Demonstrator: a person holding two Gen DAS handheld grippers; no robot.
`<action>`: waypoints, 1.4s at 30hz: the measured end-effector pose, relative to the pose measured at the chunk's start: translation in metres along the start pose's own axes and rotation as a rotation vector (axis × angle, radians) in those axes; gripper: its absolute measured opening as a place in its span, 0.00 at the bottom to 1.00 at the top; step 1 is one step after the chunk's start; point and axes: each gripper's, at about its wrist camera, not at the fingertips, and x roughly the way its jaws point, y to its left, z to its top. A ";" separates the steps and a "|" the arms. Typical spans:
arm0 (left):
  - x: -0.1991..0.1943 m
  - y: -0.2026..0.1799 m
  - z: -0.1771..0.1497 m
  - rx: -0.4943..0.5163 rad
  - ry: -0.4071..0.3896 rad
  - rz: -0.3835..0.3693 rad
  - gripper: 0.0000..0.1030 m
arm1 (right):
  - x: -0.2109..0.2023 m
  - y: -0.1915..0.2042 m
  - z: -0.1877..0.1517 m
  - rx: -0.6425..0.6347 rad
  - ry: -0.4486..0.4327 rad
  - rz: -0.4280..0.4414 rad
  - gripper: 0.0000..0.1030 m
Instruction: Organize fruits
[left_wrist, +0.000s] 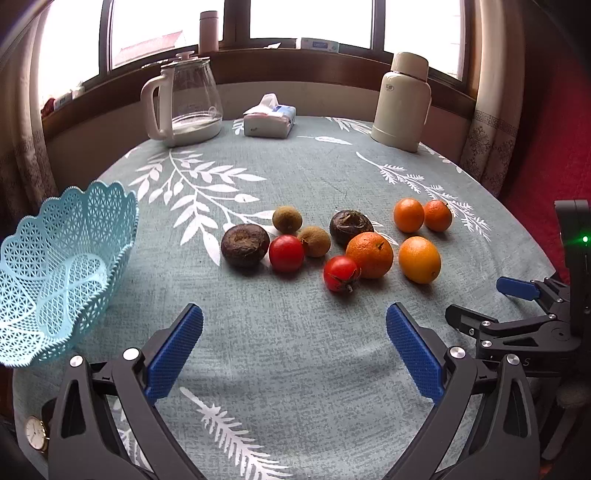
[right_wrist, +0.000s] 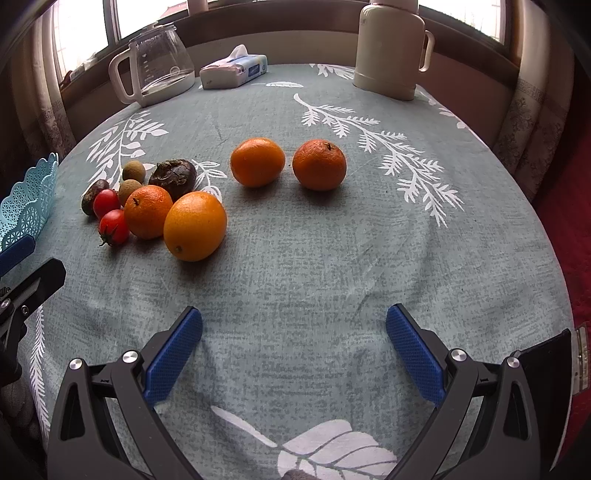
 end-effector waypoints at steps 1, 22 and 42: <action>0.001 0.001 0.001 0.001 0.000 0.001 0.97 | 0.000 0.000 0.000 -0.001 0.000 0.000 0.95; 0.071 0.056 0.035 -0.122 0.165 0.013 0.71 | -0.001 0.000 0.000 -0.004 0.001 0.003 0.95; 0.087 0.047 0.047 -0.116 0.148 -0.055 0.40 | -0.003 -0.003 0.001 -0.001 -0.007 0.028 0.95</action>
